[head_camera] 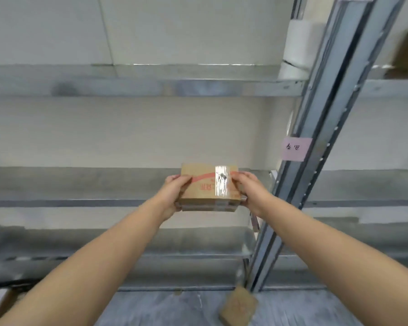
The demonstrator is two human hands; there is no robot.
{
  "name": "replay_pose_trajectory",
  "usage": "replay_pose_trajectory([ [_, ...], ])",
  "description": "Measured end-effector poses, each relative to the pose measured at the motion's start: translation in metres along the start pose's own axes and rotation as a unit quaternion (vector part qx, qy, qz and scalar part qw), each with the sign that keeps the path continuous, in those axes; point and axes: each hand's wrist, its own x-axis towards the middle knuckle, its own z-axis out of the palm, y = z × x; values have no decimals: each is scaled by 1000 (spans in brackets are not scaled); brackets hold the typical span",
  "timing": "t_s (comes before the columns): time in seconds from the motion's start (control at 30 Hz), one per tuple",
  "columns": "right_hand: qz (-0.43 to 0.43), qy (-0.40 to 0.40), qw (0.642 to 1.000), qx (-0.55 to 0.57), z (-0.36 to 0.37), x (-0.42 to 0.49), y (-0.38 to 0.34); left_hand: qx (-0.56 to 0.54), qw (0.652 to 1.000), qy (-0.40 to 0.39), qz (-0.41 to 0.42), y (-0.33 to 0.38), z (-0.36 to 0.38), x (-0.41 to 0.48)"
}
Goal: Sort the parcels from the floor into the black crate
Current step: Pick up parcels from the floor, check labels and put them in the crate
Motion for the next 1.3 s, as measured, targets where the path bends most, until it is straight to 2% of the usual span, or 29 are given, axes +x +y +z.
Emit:
replay_pose_trajectory([
  [0.17, -79, -34, 996, 32, 1, -24, -50, -20, 996, -53, 69, 44, -2, -24],
  [0.33, -148, -37, 988, 26, 0, -38, -74, 44, 978, -109, 175, 64, 5, -42],
  [0.5, -98, -51, 991, 82, -13, -50, -79, 89, 957, -176, 212, 75, 4, -59],
  [0.57, -63, -84, 991, 79, -18, -52, -76, 117, 952, -205, 196, 75, 5, -64],
  [0.63, -39, -93, 992, 71, -17, -55, -76, 89, 957, -227, 159, 76, 5, -67],
  [0.7, -36, -78, 993, 76, -14, -55, -73, 76, 966, -207, 135, 76, 8, -70],
  [0.83, -91, -77, 992, 46, -8, -56, -72, 40, 982, -150, 108, 71, 13, -67],
  [0.97, -118, -64, 991, -4, -12, -55, -75, 22, 981, -122, 151, 72, 3, -66],
  [1.03, -91, -87, 992, -6, -18, -53, -72, -17, 977, -105, 185, 73, -2, -67],
  [1.13, -45, -171, 984, 27, -15, -55, -66, -46, 971, -95, 215, 71, -5, -74],
  [1.3, -78, -203, 976, 27, 16, -56, -54, -32, 974, -42, 221, 55, -28, -90],
])
